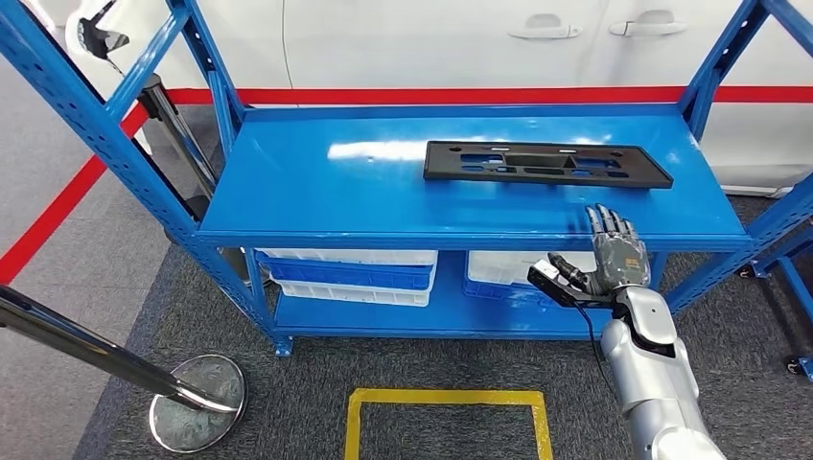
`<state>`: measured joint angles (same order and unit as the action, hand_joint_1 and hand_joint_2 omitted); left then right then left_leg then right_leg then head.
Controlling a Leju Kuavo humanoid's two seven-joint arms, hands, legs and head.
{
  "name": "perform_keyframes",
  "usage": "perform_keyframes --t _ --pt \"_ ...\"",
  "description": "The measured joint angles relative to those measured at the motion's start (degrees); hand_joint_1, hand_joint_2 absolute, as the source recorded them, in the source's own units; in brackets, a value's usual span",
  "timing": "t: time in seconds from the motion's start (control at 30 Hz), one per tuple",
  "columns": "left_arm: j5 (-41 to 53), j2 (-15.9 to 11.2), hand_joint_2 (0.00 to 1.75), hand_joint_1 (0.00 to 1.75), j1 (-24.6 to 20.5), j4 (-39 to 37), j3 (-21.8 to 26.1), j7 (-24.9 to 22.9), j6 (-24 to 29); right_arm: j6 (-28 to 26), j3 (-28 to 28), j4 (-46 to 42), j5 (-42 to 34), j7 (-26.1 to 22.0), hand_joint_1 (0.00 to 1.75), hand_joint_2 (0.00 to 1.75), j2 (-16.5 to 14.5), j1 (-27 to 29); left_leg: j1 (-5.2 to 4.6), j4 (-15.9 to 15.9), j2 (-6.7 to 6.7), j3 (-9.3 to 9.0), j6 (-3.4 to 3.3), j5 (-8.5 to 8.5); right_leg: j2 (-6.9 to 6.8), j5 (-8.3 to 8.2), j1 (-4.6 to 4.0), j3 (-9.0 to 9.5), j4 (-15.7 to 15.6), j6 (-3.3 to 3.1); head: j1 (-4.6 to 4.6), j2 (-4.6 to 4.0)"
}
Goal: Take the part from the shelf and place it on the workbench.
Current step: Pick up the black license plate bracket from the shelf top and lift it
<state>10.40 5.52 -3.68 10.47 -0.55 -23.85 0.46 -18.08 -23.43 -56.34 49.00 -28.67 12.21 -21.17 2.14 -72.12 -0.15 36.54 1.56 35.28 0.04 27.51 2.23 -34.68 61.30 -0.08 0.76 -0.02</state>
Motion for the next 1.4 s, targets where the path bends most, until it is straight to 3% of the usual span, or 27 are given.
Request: perform_keyframes --t 0.03,0.07,0.1,0.13,0.2,0.27,0.3,0.37,0.43,0.5,0.57,0.6,0.67,0.7,0.77,0.83,0.93,1.1,1.2,1.33,1.4 --pt "0.0 0.0 0.00 0.00 0.0 0.0 0.0 0.0 0.0 0.0 0.0 0.0 0.0 0.0 0.00 0.00 0.0 0.0 -0.27 -3.1 0.00 2.22 -0.33 0.42 -0.01 0.19 -0.37 0.22 0.0 -0.27 0.00 0.00" --pt "0.0 0.0 0.00 0.00 0.1 0.0 0.0 0.0 0.0 0.0 0.0 0.0 0.0 0.0 0.00 0.00 -0.1 0.1 -0.63 -4.4 -0.01 3.63 -0.83 -0.26 0.02 0.40 -0.76 0.50 0.0 -0.53 -0.01 0.00" --pt "0.0 0.0 0.00 0.00 0.1 0.0 0.0 0.0 0.0 0.0 0.0 0.0 0.0 0.0 0.00 0.44 -0.1 0.1 -1.07 -3.3 -0.03 3.96 -1.58 -2.16 0.09 0.63 -1.17 0.89 0.0 -0.74 -0.01 0.00" --pt "0.0 0.0 0.00 0.00 0.2 0.0 0.0 0.0 0.0 0.0 0.1 0.0 0.0 0.0 0.00 0.87 -0.1 0.1 -1.63 -0.3 -0.06 3.28 -2.58 -4.88 0.15 0.88 -1.57 1.36 -0.1 -0.91 0.00 0.00" --pt "0.0 -0.2 0.00 0.00 0.3 -0.1 0.0 0.0 0.0 -0.1 0.1 0.0 0.0 0.0 0.00 1.75 -0.1 0.1 -2.75 6.5 -0.01 0.99 -5.07 -9.08 0.19 1.33 -1.99 2.07 -0.2 -1.07 0.09 0.00" --pt "0.0 -0.4 0.00 0.00 0.1 -0.1 0.0 0.0 0.0 -0.3 0.2 0.0 0.0 0.0 0.00 1.75 -0.2 0.1 -3.51 10.0 0.10 -0.46 -6.60 -9.72 0.13 1.45 -1.84 2.11 -0.5 -0.80 0.15 0.00" --pt "0.0 -0.3 0.00 0.00 0.0 -0.1 0.0 0.0 0.0 -0.4 0.2 0.0 -0.1 -0.1 0.00 1.75 -0.3 0.2 -3.66 10.8 0.12 -0.79 -6.74 -9.53 0.09 1.37 -1.79 2.08 -0.7 -0.52 0.14 0.00" --pt "0.0 -0.2 0.00 0.00 0.0 -0.1 0.0 0.0 0.0 -1.0 0.6 -0.5 -1.0 -0.5 0.00 1.75 -0.5 0.4 -3.40 13.1 0.10 -2.01 -6.58 -9.70 -0.01 1.37 -1.82 2.34 -1.2 0.06 0.14 0.00" --pt "-0.1 0.0 0.00 0.00 0.1 -0.1 0.0 0.0 0.1 -2.2 1.8 -1.9 -5.0 -1.8 0.00 1.75 -0.7 0.6 -2.81 15.2 0.15 -3.50 -6.20 -10.27 0.01 2.82 -1.84 1.37 1.3 0.51 0.16 0.00" --pt "-0.1 0.0 0.00 0.00 0.2 -0.1 0.0 0.0 0.2 -2.2 3.9 -4.4 -10.1 -2.7 0.00 1.75 -0.7 0.7 -2.65 15.7 0.09 -4.16 -5.96 -10.20 0.07 5.46 -1.42 -2.18 7.8 1.04 0.16 0.00" --pt "-0.1 0.1 0.00 0.00 0.2 -0.1 0.1 0.0 0.2 -0.9 6.0 -7.0 -12.8 -2.4 0.00 1.75 -0.7 1.0 -2.57 15.3 -0.03 -4.46 -5.58 -9.66 0.04 6.00 -0.97 -5.41 12.4 1.71 0.16 0.00" --pt "-0.1 0.2 0.00 0.00 0.2 -0.1 0.1 0.0 0.2 -0.4 6.8 -8.1 -13.6 -2.3 0.00 1.75 -0.7 1.2 -2.46 15.0 -0.06 -4.66 -5.32 -9.29 0.01 4.66 -0.75 -5.74 11.9 2.03 0.17 0.00" --pt "-0.1 0.3 0.00 0.00 0.3 -0.1 0.1 -0.1 0.2 0.9 8.5 -10.0 -15.6 -2.3 0.00 1.75 -0.7 1.2 -2.13 14.1 -0.07 -5.01 -4.63 -8.28 -0.05 0.23 -0.35 -3.68 5.9 2.67 0.16 0.00" --pt "-0.1 0.3 0.00 0.00 0.2 -0.1 0.2 -0.1 0.2 1.9 9.4 -10.7 -16.5 -2.2 0.00 1.75 -0.6 1.0 -2.09 13.5 -0.09 -5.01 -4.22 -7.75 -0.04 -1.23 -0.36 -2.39 2.7 2.84 0.20 0.00" --pt "-0.1 0.3 0.00 0.00 0.2 -0.1 0.3 -0.2 0.1 4.1 11.2 -11.8 -16.8 -2.0 0.00 1.75 -0.3 0.4 -2.22 12.7 -0.18 -4.71 -3.53 -7.03 0.08 -1.80 -0.51 -1.03 -0.3 2.30 0.24 0.00" --pt "0.0 0.2 0.00 0.00 0.2 -0.1 0.5 -0.3 0.0 5.3 12.2 -12.3 -15.7 -2.0 0.00 1.75 -0.1 0.1 -2.42 12.6 -0.21 -4.52 -3.96 -6.84 0.23 -1.69 -0.57 -0.87 -0.6 1.57 0.23 0.00" --pt "0.3 0.2 0.00 0.00 0.2 -0.1 0.5 -0.3 0.0 5.0 12.7 -12.4 -13.9 -2.1 0.00 1.75 -0.4 0.3 -2.48 12.9 -0.17 -4.78 -4.92 -6.81 0.36 -1.54 -0.63 -0.70 -0.7 1.24 0.22 0.00" --pt "0.5 0.2 0.00 0.00 0.1 -0.1 0.5 -0.3 0.0 4.1 12.8 -12.0 -12.0 -2.1 0.00 1.75 -1.1 0.5 -2.45 13.3 -0.18 -5.13 -4.86 -6.84 0.30 -1.27 -0.82 -0.49 -0.7 0.80 0.22 0.00" --pt "0.6 0.2 0.00 0.00 0.1 -0.1 0.5 -0.3 0.0 3.9 12.8 -11.8 -11.8 -2.1 0.00 1.75 -1.3 0.6 -2.44 13.4 -0.18 -5.17 -4.55 -6.90 0.30 -1.24 -0.86 -0.48 -0.7 0.75 0.22 0.00" --pt "0.8 0.3 0.00 0.00 0.1 -0.1 0.5 -0.3 0.0 4.1 12.8 -11.6 -11.2 -1.9 0.00 1.75 -1.5 0.6 -2.34 13.5 -0.18 -5.24 -3.23 -6.87 0.28 -1.21 -0.90 -0.47 -0.6 0.70 0.22 0.00" --pt "1.0 0.3 0.00 0.00 0.1 -0.1 0.5 -0.3 0.0 4.4 12.5 -11.2 -9.9 -1.8 0.00 1.75 -1.5 0.6 -2.32 13.5 -0.18 -5.23 -2.99 -6.85 0.27 -1.21 -0.92 -0.45 -0.6 0.70 0.22 0.00"
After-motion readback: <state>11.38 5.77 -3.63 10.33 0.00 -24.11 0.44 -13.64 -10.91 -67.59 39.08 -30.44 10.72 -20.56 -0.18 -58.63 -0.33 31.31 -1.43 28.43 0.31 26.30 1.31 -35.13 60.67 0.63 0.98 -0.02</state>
